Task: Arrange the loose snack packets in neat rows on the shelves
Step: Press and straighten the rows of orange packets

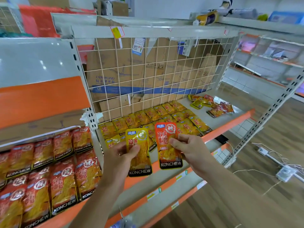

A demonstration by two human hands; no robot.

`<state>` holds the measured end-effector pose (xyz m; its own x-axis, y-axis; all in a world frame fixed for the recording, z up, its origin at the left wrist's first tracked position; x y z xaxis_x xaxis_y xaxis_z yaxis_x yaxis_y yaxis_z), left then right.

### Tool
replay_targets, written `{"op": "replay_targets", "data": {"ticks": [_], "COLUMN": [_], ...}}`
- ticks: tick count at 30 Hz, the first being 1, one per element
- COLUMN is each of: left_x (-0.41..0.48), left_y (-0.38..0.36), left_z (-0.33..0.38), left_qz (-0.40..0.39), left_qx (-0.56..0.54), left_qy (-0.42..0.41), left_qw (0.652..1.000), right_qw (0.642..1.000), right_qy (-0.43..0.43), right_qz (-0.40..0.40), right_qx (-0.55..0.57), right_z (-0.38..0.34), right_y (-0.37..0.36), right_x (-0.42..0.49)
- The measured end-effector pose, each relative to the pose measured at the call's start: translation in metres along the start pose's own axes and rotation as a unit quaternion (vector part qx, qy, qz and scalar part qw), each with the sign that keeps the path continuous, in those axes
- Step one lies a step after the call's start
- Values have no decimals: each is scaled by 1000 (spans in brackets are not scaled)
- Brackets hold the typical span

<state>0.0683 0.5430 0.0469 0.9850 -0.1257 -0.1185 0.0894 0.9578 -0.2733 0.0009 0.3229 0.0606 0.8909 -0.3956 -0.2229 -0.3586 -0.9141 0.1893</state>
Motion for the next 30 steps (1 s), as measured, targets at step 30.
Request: {"op": "replay_targets", "data": {"ticks": [30], "left_x": [31], "left_y": [-4], "left_z": [-74], "left_qz": [220], "left_qx": [209], "left_qy": [-61], "left_qw": [951], "right_qw": [977], "right_qy": [10], "right_qz": [-142], "right_qx": [-156], "right_z": [50], "right_y": [-14], "right_x": [124]}}
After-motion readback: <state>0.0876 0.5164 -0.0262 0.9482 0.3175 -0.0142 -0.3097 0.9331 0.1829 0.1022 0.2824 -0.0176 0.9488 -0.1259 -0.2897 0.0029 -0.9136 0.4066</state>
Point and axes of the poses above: each hand's wrist, its own x-axis towards the middle knuckle, its own y-axis out of the back of the hand, z = x × y, the point moved 10 cm from there along x, towards the middle knuckle, and after that the axes turned 13 degrees about -x, right-handed, at the moved point
